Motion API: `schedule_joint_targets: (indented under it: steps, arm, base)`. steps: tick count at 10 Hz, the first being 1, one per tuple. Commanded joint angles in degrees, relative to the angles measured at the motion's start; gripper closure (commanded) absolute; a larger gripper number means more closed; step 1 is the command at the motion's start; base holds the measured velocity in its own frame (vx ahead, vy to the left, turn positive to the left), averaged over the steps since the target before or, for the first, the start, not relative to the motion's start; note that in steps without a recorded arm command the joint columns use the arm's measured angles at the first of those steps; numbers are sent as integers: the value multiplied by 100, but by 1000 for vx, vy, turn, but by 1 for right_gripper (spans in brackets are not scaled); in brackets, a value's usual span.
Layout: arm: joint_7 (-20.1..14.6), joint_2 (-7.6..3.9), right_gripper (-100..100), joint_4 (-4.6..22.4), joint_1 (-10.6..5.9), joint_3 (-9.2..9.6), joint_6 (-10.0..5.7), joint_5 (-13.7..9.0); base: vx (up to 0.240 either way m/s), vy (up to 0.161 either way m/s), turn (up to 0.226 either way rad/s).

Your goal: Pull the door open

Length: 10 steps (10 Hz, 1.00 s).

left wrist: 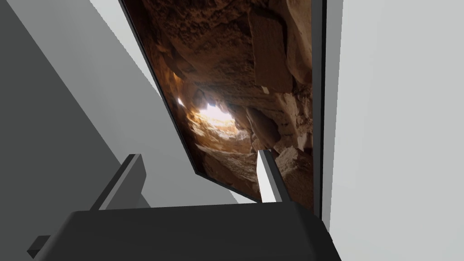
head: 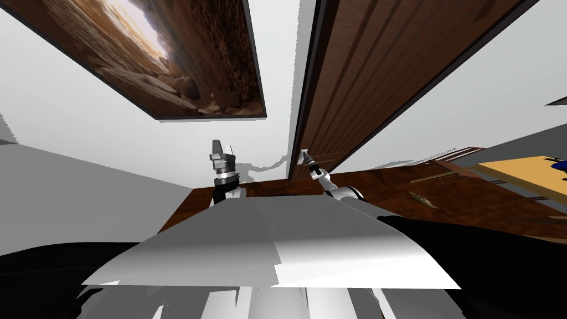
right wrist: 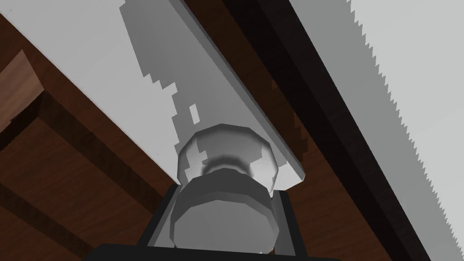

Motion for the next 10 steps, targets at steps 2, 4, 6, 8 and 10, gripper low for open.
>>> schedule_joint_targets:
  steps: [2,4,6,8,10]
  arm:
    - [-413,-10,100,-23,1,-61,25,-213]
    - [-660,-3,100,-32,6,-82,45,-316]
    - [-873,4,100,-41,10,-103,64,-419]
    - [-1242,18,100,-58,19,-144,104,-624]
    - [-1519,26,100,-67,24,-166,124,-731]
  base:
    - [-57,-52,118]
    - [-48,-46,89]
    - [-53,-53,120]
    - [-63,-62,133]
    - [-50,-40,75]
